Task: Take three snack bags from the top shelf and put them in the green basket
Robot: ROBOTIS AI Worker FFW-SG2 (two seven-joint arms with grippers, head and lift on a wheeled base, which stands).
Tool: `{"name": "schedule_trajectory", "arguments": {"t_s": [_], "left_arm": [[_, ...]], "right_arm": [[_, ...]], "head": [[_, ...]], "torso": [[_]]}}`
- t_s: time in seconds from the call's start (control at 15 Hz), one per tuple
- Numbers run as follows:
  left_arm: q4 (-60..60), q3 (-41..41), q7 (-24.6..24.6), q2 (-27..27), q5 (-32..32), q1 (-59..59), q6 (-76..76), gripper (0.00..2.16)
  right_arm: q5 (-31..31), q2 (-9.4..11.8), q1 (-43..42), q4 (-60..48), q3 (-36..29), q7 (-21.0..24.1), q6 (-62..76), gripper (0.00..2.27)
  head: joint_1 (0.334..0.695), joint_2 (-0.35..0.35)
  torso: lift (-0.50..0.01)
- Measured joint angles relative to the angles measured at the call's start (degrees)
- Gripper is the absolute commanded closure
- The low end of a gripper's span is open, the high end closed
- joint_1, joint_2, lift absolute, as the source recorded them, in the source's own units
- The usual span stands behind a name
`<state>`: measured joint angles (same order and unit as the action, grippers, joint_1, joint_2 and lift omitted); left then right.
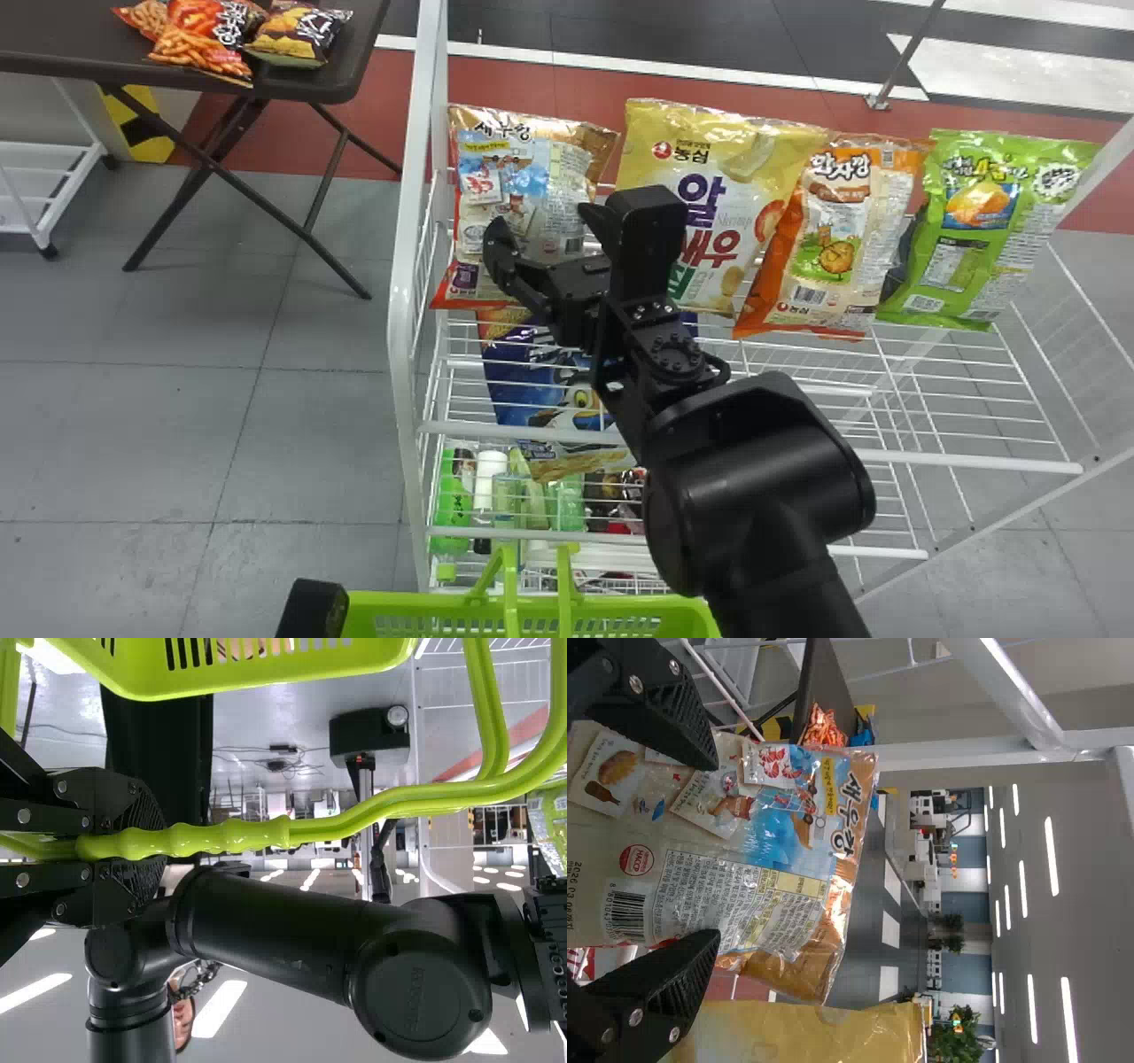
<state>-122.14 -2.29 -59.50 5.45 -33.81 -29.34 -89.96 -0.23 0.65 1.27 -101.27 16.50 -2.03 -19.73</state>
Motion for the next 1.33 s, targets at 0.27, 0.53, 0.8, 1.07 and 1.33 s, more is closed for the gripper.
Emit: {"name": "schedule_trajectory", "arguments": {"t_s": [0.27,0.53,0.8,1.07,1.33], "left_arm": [[0.24,-0.79,0.56,0.0,0.05,0.78,0.0,1.05],[0.95,-2.4,0.82,0.0,0.07,1.85,0.0,1.05],[0.97,-2.8,0.75,0.0,0.07,2.0,0.0,1.05],[0.87,-2.9,0.53,0.0,0.07,1.65,0.0,1.06],[0.75,-3.48,1.01,0.0,0.29,1.5,0.0,1.06]], "right_arm": [[-0.77,0.61,1.6,-2.98,-1.56,-7.27,-5.17,1.93],[2.26,1.75,4.74,-9.54,-1.88,-10.29,-6.37,2.05],[2.5,1.98,9.42,-17.2,-3.04,-12.2,-8.21,2.05],[0.77,3.87,17.59,-28.14,-5.31,-14.27,-12.27,2.05],[-4.32,5.49,28.48,-41.46,-13.73,-18.75,-17.16,2.05]], "head": [[0.695,-0.125],[0.695,-0.151],[0.695,-0.173],[0.695,-0.224],[0.695,-0.326]], "torso": [[-0.028],[-0.028],[-0.028],[-0.028],[-0.028]]}}
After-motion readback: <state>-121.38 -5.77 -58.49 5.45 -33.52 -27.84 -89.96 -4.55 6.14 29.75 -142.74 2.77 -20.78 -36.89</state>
